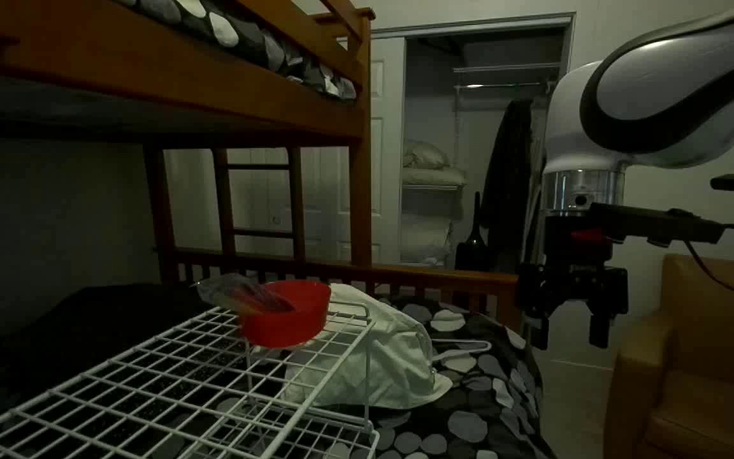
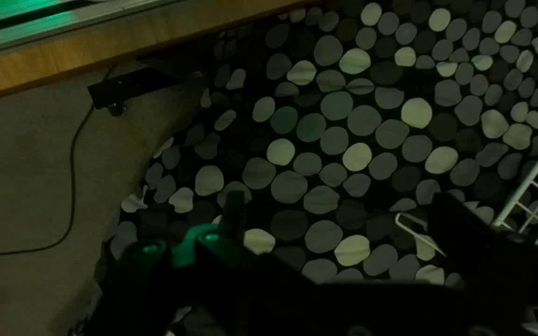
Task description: Pick up the white coat hanger and put it on the top shelf of the white racks
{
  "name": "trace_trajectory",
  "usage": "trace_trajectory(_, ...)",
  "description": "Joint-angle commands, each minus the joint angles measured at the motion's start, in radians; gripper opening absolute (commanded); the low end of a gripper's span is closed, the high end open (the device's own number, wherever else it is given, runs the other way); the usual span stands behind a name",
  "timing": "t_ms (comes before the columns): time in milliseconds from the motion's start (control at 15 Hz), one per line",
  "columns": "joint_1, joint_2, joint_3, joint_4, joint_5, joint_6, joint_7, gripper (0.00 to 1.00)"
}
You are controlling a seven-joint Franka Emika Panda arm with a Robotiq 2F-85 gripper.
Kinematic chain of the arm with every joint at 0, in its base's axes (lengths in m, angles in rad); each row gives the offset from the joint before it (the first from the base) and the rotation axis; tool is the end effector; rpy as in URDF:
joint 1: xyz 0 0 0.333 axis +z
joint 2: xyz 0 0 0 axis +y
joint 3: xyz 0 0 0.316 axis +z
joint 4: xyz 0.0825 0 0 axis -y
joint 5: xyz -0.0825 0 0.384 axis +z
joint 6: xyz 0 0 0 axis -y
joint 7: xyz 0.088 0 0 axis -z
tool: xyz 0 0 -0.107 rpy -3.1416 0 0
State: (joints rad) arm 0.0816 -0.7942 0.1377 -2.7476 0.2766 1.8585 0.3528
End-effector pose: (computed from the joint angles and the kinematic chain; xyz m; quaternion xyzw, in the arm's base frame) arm 0.2883 0.0834 0.4304 -0.9865 0.1344 0.0668 0.0662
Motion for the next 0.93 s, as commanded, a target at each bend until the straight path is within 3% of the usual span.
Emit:
trace_trajectory(0,-0.012,0.0,0.01,0.002,0.006,-0.004,-0.007,1.0)
trace_trajectory(733,-0.012,0.0,0.01,0.002,0.006,-0.004,-0.007,1.0)
trace_trajectory(867,-0.078,0.053,0.033,0.002,-0.058,0.073,0.039,1.0)
